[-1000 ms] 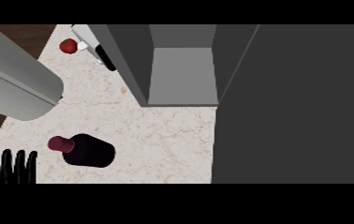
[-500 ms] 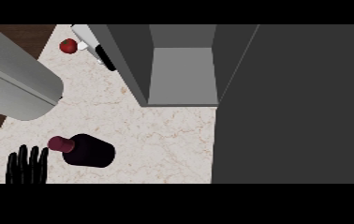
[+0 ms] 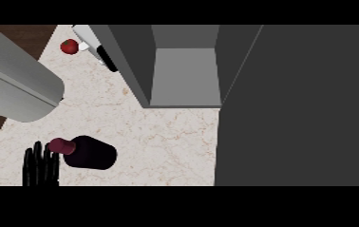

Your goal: Pick up the wine, place it into the cabinet and close the cabinet

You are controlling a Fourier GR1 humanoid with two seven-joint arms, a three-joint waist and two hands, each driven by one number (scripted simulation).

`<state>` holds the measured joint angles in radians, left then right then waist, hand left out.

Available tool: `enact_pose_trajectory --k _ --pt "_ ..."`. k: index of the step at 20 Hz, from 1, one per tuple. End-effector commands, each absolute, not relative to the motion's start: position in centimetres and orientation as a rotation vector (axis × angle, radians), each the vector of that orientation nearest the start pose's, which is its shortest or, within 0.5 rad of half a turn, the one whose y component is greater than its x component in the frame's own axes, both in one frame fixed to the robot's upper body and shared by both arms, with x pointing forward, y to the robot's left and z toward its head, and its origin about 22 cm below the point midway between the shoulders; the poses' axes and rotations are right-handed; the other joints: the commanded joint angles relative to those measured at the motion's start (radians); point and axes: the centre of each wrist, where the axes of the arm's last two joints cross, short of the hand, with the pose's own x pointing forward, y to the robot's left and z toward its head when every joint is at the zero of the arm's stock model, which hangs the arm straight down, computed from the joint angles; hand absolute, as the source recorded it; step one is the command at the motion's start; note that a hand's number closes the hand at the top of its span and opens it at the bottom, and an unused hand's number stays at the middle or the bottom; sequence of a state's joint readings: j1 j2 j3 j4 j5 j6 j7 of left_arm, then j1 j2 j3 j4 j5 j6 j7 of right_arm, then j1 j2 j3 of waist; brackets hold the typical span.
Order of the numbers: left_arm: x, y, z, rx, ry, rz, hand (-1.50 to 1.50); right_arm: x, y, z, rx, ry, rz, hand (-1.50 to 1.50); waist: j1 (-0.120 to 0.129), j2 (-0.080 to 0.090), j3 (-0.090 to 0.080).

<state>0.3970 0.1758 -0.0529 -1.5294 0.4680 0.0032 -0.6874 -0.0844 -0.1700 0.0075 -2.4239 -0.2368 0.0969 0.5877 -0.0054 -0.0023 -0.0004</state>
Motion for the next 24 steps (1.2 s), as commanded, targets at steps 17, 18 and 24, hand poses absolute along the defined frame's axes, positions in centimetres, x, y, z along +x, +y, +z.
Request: enact_pose_trajectory --k 17,18,24 --pt "15.3 29.3 -11.1 -0.007 -1.802 0.404 -1.50 11.6 -22.4 22.9 0.271 -1.944 0.314 -1.50 -0.005 -0.001 -0.001" --pt "14.5 29.2 -11.6 0.012 -1.808 0.390 -1.50 12.7 -22.1 22.9 0.268 -1.937 0.306 -1.50 0.002 0.000 0.000" --pt "15.1 28.7 -13.5 -0.006 -1.824 0.420 -1.50 12.4 -22.6 22.0 0.261 -1.954 0.314 -1.50 -0.003 0.000 0.000"
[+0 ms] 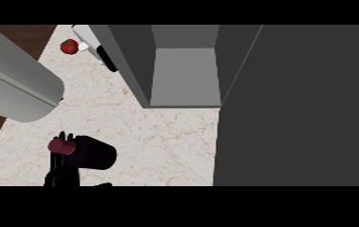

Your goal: Pick up the wine, place it into the cabinet and close the cabinet

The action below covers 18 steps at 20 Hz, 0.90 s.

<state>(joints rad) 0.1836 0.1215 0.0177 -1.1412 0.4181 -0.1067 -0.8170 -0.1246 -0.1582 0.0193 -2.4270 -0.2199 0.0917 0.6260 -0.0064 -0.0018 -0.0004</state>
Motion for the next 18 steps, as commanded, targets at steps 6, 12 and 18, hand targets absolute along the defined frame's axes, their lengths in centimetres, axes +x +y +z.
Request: enact_pose_trajectory --k 6,12,18 --pt "16.9 27.9 -12.6 -0.094 -1.815 0.439 -1.50 14.1 -23.1 22.2 0.244 -1.933 0.296 -1.50 0.004 0.000 0.000" --pt "17.1 29.2 -14.4 -0.156 -1.864 0.341 1.50 13.6 -22.9 22.5 0.251 -1.922 0.323 -1.50 -0.001 0.000 0.000" --pt "17.1 25.9 -13.5 -0.040 -1.938 0.123 1.50 14.0 -23.3 20.9 0.242 -1.920 0.285 -1.50 -0.002 -0.002 0.001"
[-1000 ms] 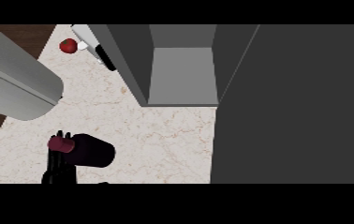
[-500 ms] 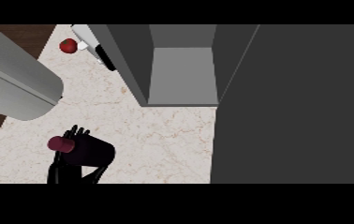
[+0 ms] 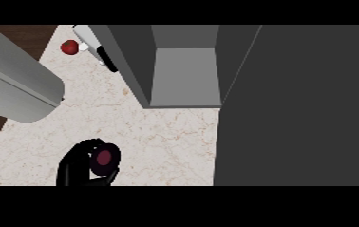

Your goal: Pick up the wine, place it into the cabinet and close the cabinet

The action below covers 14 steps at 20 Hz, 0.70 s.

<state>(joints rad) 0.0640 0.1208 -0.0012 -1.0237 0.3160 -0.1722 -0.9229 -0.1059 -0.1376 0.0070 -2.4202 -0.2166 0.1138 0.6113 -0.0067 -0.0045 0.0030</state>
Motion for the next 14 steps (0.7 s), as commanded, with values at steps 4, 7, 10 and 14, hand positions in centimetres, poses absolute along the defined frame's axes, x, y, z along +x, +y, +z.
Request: enact_pose_trajectory --k 4,7,10,14 --pt "18.7 29.8 -10.8 -0.049 -1.806 0.104 1.50 14.4 -22.4 22.1 0.259 -1.934 0.286 -1.50 0.006 0.002 -0.003" --pt "19.0 31.0 -10.7 -0.055 -1.751 0.090 1.50 14.0 -23.3 22.4 0.242 -1.922 0.307 -1.50 0.002 0.002 -0.003" --pt "20.3 32.2 -8.8 -0.062 -1.784 0.116 1.50 14.3 -22.9 21.7 0.244 -1.925 0.284 -1.50 0.006 0.003 -0.003" --pt "19.1 32.1 -8.6 0.002 -1.890 0.074 1.50 13.3 -22.3 20.5 0.255 -1.931 0.272 -1.50 0.007 0.001 -0.003"
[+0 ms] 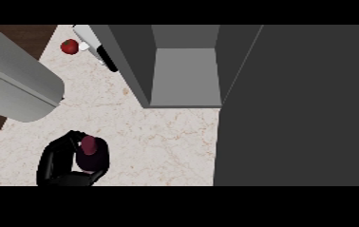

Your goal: Pick up the wine, place it into the cabinet and close the cabinet

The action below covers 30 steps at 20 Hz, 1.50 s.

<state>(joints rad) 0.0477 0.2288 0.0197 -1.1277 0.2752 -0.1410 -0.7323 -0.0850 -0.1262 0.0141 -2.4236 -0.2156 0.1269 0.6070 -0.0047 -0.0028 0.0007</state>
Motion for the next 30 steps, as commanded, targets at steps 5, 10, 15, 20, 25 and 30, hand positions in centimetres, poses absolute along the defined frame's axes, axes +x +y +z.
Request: enact_pose_trajectory --k 5,10,15,20,25,30 --pt "21.3 27.5 -5.4 -0.075 -1.959 0.119 1.50 14.2 -23.3 20.2 0.255 -1.918 0.276 -1.50 0.002 0.000 0.000" --pt "20.1 28.6 -0.2 -0.141 -1.938 0.092 1.50 14.4 -24.1 21.0 0.242 -1.930 0.303 -1.50 0.009 -0.002 0.001" --pt "20.2 25.1 2.0 -0.182 -1.936 0.066 1.50 13.2 -22.9 21.7 0.272 -1.918 0.299 -1.50 0.003 -0.001 0.000" --pt "20.2 22.0 4.4 -0.199 -1.925 0.015 1.50 14.6 -23.3 21.2 0.272 -1.935 0.270 -1.50 0.004 0.001 0.000" --pt "20.6 17.5 7.3 -0.306 -1.896 0.014 1.50 15.0 -21.2 20.7 0.263 -1.938 0.254 -1.50 0.004 0.001 -0.001" --pt "21.4 16.5 9.0 -0.329 -1.909 0.037 1.50 13.6 -23.1 20.9 0.262 -1.916 0.284 -1.50 0.001 0.001 -0.001"
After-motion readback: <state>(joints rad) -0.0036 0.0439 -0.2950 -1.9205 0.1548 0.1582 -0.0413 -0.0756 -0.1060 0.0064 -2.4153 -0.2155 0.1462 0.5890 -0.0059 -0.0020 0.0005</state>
